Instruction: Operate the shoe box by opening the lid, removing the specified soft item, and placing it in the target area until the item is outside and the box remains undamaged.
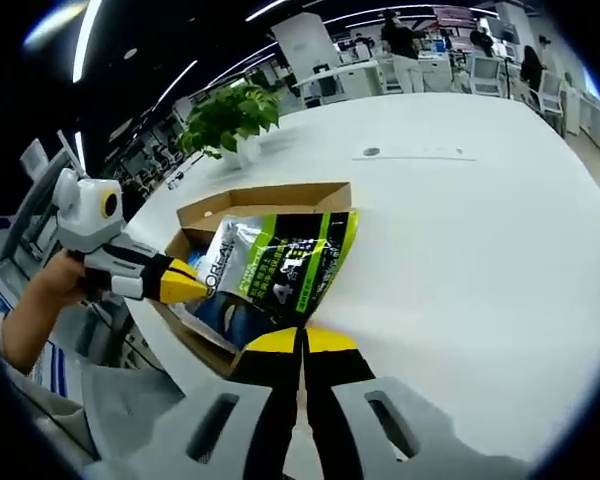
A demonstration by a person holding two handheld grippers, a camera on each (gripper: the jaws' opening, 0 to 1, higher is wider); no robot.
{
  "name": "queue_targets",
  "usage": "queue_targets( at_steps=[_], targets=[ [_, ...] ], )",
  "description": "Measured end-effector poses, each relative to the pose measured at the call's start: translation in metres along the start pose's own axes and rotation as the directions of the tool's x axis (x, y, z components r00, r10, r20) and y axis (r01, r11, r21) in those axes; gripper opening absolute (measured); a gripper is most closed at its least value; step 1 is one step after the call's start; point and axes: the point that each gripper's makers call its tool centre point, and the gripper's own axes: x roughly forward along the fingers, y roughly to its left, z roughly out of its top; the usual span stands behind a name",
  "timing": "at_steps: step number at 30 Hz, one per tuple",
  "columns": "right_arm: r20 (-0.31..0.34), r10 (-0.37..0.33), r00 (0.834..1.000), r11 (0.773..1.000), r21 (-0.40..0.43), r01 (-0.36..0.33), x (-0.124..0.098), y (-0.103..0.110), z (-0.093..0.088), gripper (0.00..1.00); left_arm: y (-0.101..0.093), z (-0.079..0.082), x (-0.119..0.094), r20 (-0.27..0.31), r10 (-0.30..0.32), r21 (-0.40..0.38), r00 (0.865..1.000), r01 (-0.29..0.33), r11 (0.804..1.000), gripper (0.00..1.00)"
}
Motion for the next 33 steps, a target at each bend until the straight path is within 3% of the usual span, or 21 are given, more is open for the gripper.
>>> queue_targets(
  at_steps=[18,33],
  targets=[
    [-0.008,-0.076,0.997,0.996,0.04,0.076,-0.021,-0.049,0.001,0.0,-0.029,0.021,0.037,-0.002,-0.059,0.017,0.998,0.059,0.998,0.0],
    [-0.029,-0.115,0.993,0.992,0.054,0.117,-0.026,-0.079,-0.001,0.0,-0.045,0.031,0.064,-0.026,-0.082,0.035,0.996,0.083,0.996,0.0]
  ],
)
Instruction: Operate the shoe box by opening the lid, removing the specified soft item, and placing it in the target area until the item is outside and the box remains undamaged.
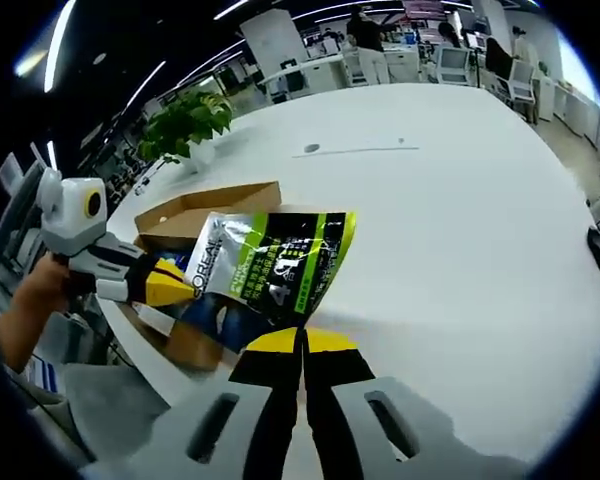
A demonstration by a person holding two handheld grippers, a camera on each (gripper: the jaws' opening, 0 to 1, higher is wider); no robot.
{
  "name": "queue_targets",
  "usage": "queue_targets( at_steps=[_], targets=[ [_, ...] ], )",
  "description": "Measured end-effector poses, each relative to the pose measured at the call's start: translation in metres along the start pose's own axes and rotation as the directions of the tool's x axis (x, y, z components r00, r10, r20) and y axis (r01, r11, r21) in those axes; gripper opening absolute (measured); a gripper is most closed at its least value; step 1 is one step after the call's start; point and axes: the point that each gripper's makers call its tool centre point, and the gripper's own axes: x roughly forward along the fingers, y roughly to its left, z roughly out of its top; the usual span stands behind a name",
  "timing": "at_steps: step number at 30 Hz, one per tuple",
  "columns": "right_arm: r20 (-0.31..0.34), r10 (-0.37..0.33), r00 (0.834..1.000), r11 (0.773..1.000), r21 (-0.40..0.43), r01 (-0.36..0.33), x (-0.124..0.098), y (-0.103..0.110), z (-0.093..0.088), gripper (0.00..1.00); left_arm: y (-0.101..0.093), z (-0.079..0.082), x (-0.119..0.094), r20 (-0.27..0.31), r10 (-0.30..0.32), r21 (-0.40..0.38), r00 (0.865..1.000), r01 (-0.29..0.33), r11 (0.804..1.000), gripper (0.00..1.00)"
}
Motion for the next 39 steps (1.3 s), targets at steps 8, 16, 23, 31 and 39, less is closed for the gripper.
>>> queue_targets(
  at_steps=[8,16,23,31,39],
  targets=[
    [-0.022,-0.015,1.0,1.0,0.003,0.015,0.008,-0.012,-0.002,0.0,-0.001,0.002,0.012,-0.036,0.01,0.028,0.999,-0.009,1.0,0.0],
    [-0.04,-0.026,0.999,1.0,0.0,0.026,0.016,-0.022,-0.002,0.0,0.005,0.004,0.024,-0.067,0.017,0.041,0.998,-0.014,0.999,0.0],
    [-0.058,-0.031,0.998,0.999,-0.011,0.03,0.025,-0.027,0.002,0.0,0.01,0.002,0.036,-0.124,0.043,0.075,0.991,-0.034,0.997,0.0],
    [-0.073,-0.054,0.996,0.998,-0.021,0.053,0.033,-0.041,0.003,0.0,0.012,0.005,0.053,-0.213,0.087,0.186,0.973,-0.047,0.981,0.0],
    [-0.085,-0.067,0.994,0.998,-0.024,0.066,0.043,-0.05,-0.001,0.0,0.016,0.004,0.065,-0.287,0.125,0.275,0.95,-0.043,0.961,0.01]
  ],
)
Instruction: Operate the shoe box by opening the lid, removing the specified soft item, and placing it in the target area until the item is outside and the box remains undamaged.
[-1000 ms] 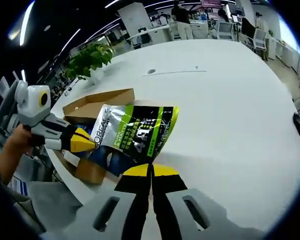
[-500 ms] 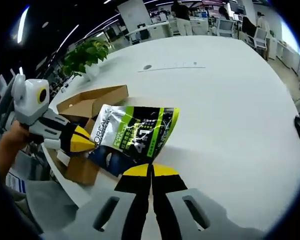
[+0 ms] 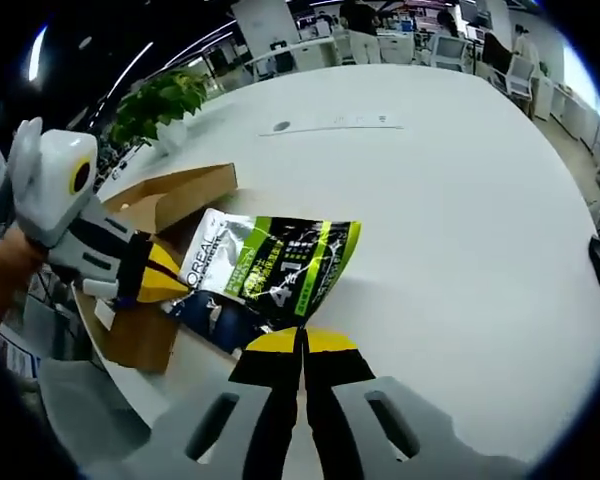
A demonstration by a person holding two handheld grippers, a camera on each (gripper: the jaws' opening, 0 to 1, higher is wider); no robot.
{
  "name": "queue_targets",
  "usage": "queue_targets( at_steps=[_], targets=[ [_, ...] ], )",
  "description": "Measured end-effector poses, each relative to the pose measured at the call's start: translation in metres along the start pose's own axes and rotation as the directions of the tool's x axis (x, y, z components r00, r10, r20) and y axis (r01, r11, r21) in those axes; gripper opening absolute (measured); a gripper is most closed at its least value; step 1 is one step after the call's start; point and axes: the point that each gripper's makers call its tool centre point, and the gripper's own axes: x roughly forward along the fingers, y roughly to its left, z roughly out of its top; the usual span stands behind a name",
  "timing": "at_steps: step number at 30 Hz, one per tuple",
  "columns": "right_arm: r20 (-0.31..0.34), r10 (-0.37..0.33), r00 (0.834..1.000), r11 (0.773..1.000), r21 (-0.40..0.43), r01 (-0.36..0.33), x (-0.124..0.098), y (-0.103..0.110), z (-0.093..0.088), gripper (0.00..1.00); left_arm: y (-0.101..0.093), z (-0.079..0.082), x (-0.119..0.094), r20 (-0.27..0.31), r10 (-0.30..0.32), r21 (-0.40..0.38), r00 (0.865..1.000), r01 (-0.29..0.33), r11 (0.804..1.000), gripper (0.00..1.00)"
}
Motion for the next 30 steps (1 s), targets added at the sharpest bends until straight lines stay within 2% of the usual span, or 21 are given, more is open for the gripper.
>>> queue_targets(
  at_steps=[15,30],
  targets=[
    [-0.022,-0.02,1.0,1.0,-0.015,0.02,0.02,-0.015,-0.009,0.0,0.001,-0.006,0.026,-0.105,-0.005,0.057,0.994,0.011,0.998,0.01],
    [-0.024,-0.047,0.999,0.998,-0.034,0.046,0.033,-0.024,-0.017,0.0,-0.001,-0.014,0.038,-0.116,0.002,0.049,0.993,0.004,0.999,0.02]
  ],
)
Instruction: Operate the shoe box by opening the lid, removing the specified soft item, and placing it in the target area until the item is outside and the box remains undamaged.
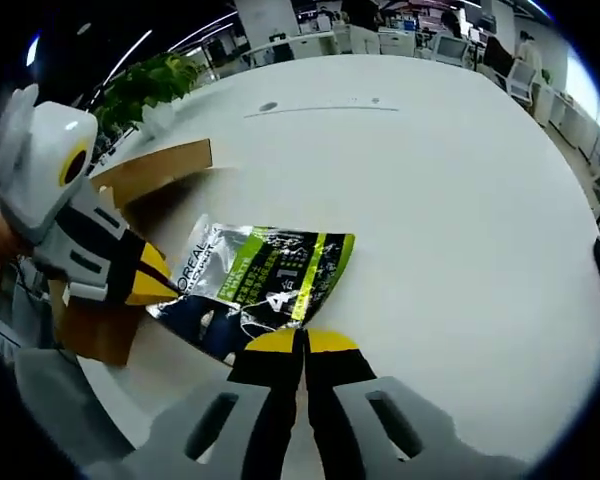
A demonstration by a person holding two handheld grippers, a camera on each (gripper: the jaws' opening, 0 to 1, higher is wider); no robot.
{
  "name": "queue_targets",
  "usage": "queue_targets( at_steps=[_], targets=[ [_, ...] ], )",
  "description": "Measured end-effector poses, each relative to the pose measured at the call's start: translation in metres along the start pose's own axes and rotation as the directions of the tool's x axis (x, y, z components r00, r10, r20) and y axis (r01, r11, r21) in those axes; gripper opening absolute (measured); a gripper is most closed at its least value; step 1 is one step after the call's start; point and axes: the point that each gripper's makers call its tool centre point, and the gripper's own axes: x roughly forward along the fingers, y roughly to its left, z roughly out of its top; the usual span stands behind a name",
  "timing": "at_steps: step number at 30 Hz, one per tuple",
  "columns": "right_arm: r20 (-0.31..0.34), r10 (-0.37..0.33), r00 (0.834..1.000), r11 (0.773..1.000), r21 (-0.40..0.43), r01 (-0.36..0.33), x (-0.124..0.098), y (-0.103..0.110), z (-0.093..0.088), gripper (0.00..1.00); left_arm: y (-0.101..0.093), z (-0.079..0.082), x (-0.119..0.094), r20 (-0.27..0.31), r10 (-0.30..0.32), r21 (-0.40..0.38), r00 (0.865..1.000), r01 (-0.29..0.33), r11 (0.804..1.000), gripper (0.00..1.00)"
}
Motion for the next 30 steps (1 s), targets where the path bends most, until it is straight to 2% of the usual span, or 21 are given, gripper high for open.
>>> queue_targets(
  at_steps=[10,15,18,30],
  targets=[
    [0.019,-0.004,1.0,0.999,-0.043,0.004,0.004,-0.004,-0.005,0.02,0.004,-0.003,0.002,0.013,0.021,0.01,1.0,-0.022,1.0,0.03],
    [0.018,0.0,1.0,0.999,-0.032,0.0,0.004,-0.007,-0.008,0.02,0.004,0.0,-0.002,0.03,0.03,0.017,0.999,-0.031,0.999,0.03],
    [0.021,-0.013,1.0,0.998,-0.056,0.015,0.003,-0.01,-0.009,0.03,0.004,0.001,-0.004,0.034,0.034,0.022,0.999,-0.035,0.999,0.04],
    [0.027,-0.009,1.0,0.998,-0.067,0.011,-0.001,-0.009,-0.009,0.04,0.007,0.008,-0.026,0.103,0.052,0.029,0.993,-0.055,0.998,0.14]
  ],
)
